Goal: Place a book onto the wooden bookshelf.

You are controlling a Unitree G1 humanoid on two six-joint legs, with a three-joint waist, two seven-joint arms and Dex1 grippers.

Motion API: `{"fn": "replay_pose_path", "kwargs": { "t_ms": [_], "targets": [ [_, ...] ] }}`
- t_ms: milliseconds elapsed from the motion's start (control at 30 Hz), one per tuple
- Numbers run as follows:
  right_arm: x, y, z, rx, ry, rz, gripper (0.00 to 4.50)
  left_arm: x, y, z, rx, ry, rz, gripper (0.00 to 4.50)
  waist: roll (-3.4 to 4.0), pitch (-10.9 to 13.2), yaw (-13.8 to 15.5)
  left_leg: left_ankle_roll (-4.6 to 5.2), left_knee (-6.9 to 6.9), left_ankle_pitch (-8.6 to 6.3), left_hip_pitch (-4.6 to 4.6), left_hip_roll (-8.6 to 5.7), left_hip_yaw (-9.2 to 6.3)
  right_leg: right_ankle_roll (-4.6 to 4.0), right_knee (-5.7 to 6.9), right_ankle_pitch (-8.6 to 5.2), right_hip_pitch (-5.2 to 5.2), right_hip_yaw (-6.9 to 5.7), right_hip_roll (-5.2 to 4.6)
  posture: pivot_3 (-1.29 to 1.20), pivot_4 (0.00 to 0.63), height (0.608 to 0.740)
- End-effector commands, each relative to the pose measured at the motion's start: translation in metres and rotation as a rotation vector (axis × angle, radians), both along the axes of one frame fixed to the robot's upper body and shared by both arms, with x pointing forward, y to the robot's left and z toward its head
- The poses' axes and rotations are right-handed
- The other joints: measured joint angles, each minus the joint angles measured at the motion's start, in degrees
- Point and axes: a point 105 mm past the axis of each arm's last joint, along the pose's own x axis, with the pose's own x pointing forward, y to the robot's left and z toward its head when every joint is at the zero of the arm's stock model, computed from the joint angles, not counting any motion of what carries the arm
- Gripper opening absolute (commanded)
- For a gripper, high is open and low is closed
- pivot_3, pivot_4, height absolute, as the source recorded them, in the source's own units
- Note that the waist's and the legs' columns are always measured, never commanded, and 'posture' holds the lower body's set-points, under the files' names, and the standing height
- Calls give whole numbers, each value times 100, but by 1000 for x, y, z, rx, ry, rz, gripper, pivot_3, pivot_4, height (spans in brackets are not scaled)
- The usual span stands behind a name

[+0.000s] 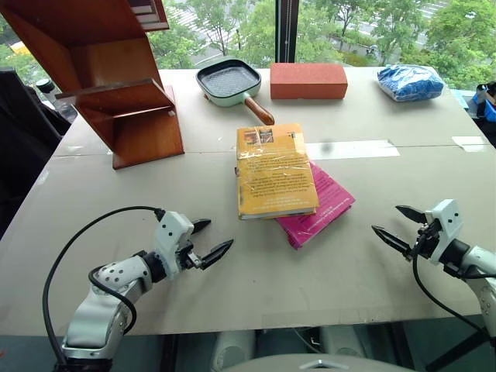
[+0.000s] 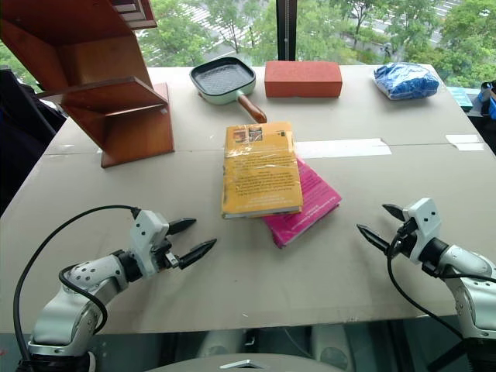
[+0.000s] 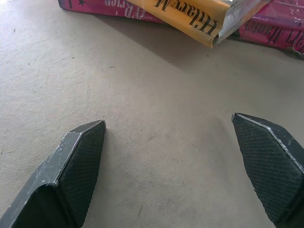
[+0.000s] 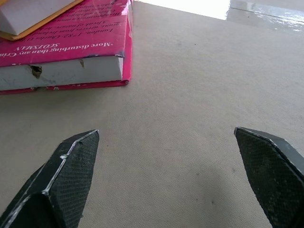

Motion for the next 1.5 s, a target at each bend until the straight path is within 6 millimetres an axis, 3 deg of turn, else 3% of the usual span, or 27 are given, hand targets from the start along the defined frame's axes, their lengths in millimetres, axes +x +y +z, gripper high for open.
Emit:
{"fn": "replay_pose_path", "kwargs": {
  "t_ms": [33,333,633,767,900,967,1000,1033,1067,1167,1200,1300,1500],
  "targets": [
    [2,-3,10,-12,-40,14,4500,1,6,12,5,-39,6,4393,0,0,-1,0,0,0,0,0,0,0,0,0,0,0,0,0,150,740],
    [6,-6,10,-10,-55,25,4500,10,13,33,-31,-116,2,4393,-1,0,2,0,0,0,-1,0,2,-1,0,1,0,2,0,0,150,740],
    [17,-6,18,-9,-68,9,4500,12,18,37,-6,-128,-13,4393,-1,0,-9,0,0,0,0,-1,3,-1,0,1,0,4,1,0,150,740],
    [38,6,32,-40,-86,-32,4500,12,20,44,12,-140,-42,4393,-2,1,-15,0,0,0,6,0,7,-1,4,1,0,10,2,0,150,740],
    [81,31,57,-72,-143,-41,4500,17,29,58,25,-149,-81,4393,-5,3,-60,0,0,0,10,1,8,-3,8,2,-2,14,7,0,150,740],
    [102,40,66,-75,-157,-67,3953,19,33,64,31,-157,-97,4500,-5,3,-73,0,0,0,16,2,4,-8,9,5,-1,16,11,0,150,740],
    [117,51,71,-89,-169,-60,3888,20,36,70,28,-169,-111,4500,-12,-1,-36,0,0,0,16,2,4,-8,9,5,-1,16,11,0,150,740],
    [129,60,75,-107,-172,-52,3215,21,38,77,25,-181,-119,4500,-20,9,-51,0,-9,0,13,1,1,-28,7,17,2,15,12,0,150,740],
    [138,65,77,-121,-174,-46,3080,22,40,81,21,-189,-125,4500,-22,10,-59,0,-8,0,2,2,7,-16,3,27,-10,24,17,0,150,740],
    [166,84,78,-168,-164,-35,1803,17,44,93,23,-185,-162,4500,-30,16,-165,-2,-1,2,-44,2,4,-13,8,35,-54,25,19,0,150,740],
    [173,90,79,-173,-163,-31,1205,13,45,97,40,-185,-179,4500,-30,16,-181,-2,-3,2,-47,2,4,-14,8,36,-59,28,19,0,150,740],
    [184,106,83,-178,-177,-2,90,6,45,109,74,-212,-212,4500,-30,17,-194,-2,-10,2,-48,3,5,-15,7,35,-64,30,23,0,150,740],
    [190,141,90,-154,-202,81,90,-3,44,135,59,-291,-208,4500,-36,26,-194,-3,-15,2,-55,3,9,-13,4,35,-69,32,19,0,150,740]
  ]
}}
